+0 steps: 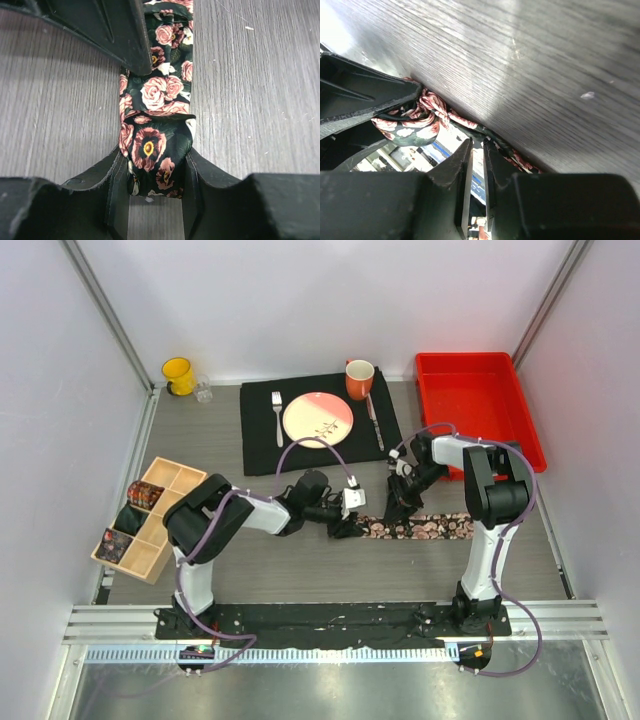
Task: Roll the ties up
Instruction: Roll the tie at the center of the board.
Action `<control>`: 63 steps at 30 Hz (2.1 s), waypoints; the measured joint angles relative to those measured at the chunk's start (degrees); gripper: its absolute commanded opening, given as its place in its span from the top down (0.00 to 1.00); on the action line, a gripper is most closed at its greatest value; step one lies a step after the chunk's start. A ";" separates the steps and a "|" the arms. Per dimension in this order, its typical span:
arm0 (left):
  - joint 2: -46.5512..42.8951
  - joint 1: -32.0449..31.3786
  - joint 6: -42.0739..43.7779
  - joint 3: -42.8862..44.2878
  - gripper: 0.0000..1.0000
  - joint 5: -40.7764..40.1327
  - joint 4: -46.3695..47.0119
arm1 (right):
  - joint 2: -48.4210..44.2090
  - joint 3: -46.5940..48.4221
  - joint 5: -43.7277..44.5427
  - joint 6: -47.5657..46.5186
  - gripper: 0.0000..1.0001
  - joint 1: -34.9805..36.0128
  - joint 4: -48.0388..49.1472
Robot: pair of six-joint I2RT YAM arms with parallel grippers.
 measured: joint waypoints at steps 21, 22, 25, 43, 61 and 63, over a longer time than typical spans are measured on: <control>-3.08 -2.67 2.12 3.63 0.70 -10.99 -13.31 | -0.72 0.44 -2.71 0.37 0.41 1.46 0.09; -2.93 -2.82 2.51 3.98 0.69 -11.37 -13.62 | -1.11 0.50 -4.04 0.39 0.39 1.46 0.52; -2.86 -3.19 3.32 4.50 0.67 -11.98 -14.53 | -2.91 0.50 -8.72 1.55 0.39 1.68 2.16; -2.93 -3.37 4.48 4.81 0.46 -12.17 -15.30 | -4.07 -4.00 -12.26 5.81 0.99 6.95 9.20; -14.45 2.27 -5.77 -5.35 0.00 -5.92 -8.35 | -1.07 -3.80 -5.42 4.57 0.99 5.22 2.49; -19.63 2.82 -7.26 -7.58 0.00 -6.78 -7.04 | -0.04 -2.75 -5.18 3.67 0.99 5.27 1.01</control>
